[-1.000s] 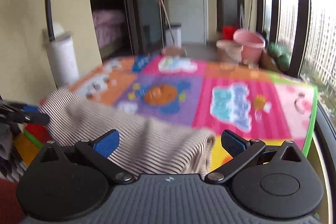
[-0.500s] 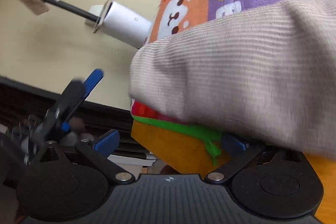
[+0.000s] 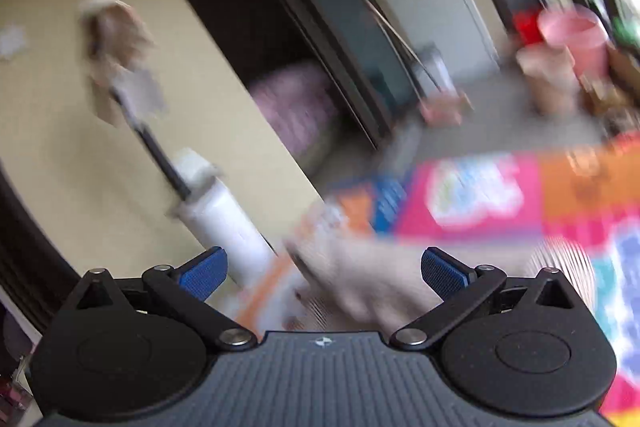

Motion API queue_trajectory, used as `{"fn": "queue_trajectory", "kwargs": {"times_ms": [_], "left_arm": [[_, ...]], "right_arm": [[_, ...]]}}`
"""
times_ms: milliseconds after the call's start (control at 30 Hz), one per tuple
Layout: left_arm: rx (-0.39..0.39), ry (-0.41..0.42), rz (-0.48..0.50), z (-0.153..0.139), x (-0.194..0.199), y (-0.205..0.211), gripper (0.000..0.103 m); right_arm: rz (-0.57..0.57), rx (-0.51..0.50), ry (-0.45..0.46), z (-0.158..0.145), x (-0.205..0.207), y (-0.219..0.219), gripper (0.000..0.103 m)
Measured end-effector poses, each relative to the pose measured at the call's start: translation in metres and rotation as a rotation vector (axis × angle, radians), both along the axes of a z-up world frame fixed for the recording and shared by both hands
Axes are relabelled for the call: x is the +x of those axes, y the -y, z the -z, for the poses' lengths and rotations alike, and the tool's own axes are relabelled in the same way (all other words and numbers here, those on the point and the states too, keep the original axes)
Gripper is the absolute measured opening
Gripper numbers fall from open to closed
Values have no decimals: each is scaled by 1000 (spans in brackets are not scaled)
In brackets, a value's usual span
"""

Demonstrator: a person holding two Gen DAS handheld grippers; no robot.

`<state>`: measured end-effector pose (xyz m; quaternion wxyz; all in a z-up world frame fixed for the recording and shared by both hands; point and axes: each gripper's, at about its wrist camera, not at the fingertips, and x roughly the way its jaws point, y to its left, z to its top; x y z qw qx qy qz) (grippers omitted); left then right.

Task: Fold clothes
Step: 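Grasp the bunched striped shirt with the right gripper and lift it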

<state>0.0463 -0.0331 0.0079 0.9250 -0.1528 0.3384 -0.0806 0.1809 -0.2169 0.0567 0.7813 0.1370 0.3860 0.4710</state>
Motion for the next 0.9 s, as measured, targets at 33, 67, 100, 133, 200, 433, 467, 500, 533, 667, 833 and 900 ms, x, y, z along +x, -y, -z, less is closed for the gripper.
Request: {"fn": "queue_trajectory", "kwargs": {"times_ms": [33, 67, 100, 133, 200, 433, 467, 500, 533, 667, 833, 900], "left_arm": [[-9, -26, 0, 5, 7, 0, 103], [-22, -57, -1, 11, 12, -2, 103], [-47, -74, 0, 18, 13, -7, 103], [-80, -73, 5, 24, 11, -13, 103], [-158, -76, 28, 29, 5, -27, 103], [-390, -110, 77, 35, -13, -68, 103], [-411, -87, 71, 38, -20, -70, 103], [-422, -64, 65, 40, -26, -71, 103], [-415, -43, 58, 40, -31, -69, 103], [-325, -3, 30, 32, -48, -56, 103], [-239, -14, 10, 19, -65, -53, 103], [-208, -28, 12, 13, -71, -50, 103]], "right_arm": [[1, -29, -44, 11, 0, 0, 103], [2, -57, -88, 22, 1, -1, 103], [12, -89, -120, 33, -1, -3, 103], [39, -128, -136, 42, -6, -9, 103], [130, -170, -161, 58, -15, -13, 103], [348, -122, -219, 75, -24, -13, 103], [335, -149, -202, 74, -23, -16, 103], [321, -175, -185, 72, -21, -19, 103], [298, -210, -160, 71, -20, -22, 103], [144, -365, -92, 56, -8, -42, 103], [40, -187, -391, 55, 25, -49, 103], [29, -173, -510, 64, 40, -58, 103]]}}
